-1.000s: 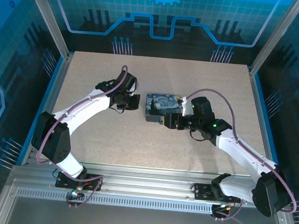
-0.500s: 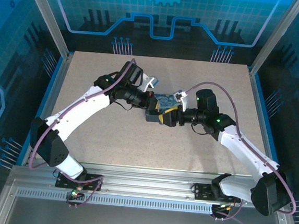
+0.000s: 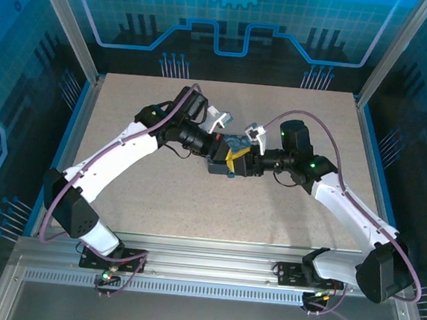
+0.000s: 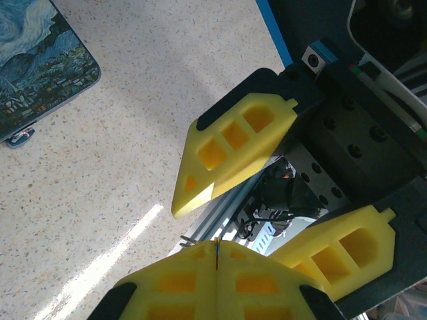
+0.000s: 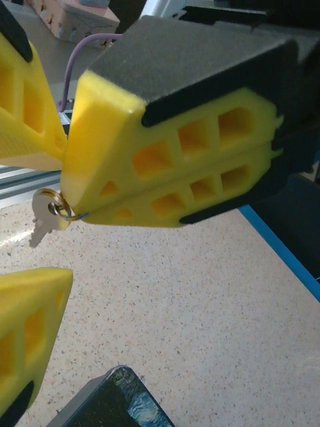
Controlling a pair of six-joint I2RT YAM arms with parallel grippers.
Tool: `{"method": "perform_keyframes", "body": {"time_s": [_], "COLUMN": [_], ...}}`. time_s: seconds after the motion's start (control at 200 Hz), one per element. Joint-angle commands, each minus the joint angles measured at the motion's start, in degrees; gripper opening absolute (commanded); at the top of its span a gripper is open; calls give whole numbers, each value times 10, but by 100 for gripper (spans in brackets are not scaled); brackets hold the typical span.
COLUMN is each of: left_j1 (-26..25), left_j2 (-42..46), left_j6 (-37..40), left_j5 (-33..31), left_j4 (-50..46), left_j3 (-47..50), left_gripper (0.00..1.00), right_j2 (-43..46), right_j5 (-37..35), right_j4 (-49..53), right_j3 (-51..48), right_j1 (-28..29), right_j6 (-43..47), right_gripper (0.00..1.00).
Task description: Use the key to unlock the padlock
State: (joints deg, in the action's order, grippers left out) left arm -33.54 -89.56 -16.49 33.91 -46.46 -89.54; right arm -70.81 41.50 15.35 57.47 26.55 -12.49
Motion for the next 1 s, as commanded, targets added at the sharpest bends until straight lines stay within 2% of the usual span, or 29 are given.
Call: {"method": "perform_keyframes", "body": {"time_s": [0.0, 0.06, 0.445, 0.535, 0.595, 0.775, 0.991], "left_j1": [-4, -5, -9, -10, -11, -12, -2], "left_j2": [-6, -5, -8, -8, -8, -3, 24], "left_j6": [8, 7, 8, 8, 8, 8, -19], "left_j5": [23, 25, 30, 31, 32, 26, -2], "left_j4": [-15, -13, -14, -11, -10, -2, 50], "left_j3": [-14, -13, -14, -13, -12, -7, 23], "left_gripper": [0, 0, 0, 0, 0, 0, 39], "right_j2": [-1, -4, -5, -7, -8, -7, 4], "right_j5": [20, 21, 10, 4, 3, -8, -19], "right_j4": [16, 20, 35, 40, 42, 47, 36], "right_j3": [22, 24, 34, 37, 38, 35, 25], "right_j1": [-5, -4, -4, -4, -4, -4, -5], "right_j6": [15, 18, 29, 31, 33, 32, 16], "right_gripper": [43, 42, 11, 9, 4, 2, 1]}}
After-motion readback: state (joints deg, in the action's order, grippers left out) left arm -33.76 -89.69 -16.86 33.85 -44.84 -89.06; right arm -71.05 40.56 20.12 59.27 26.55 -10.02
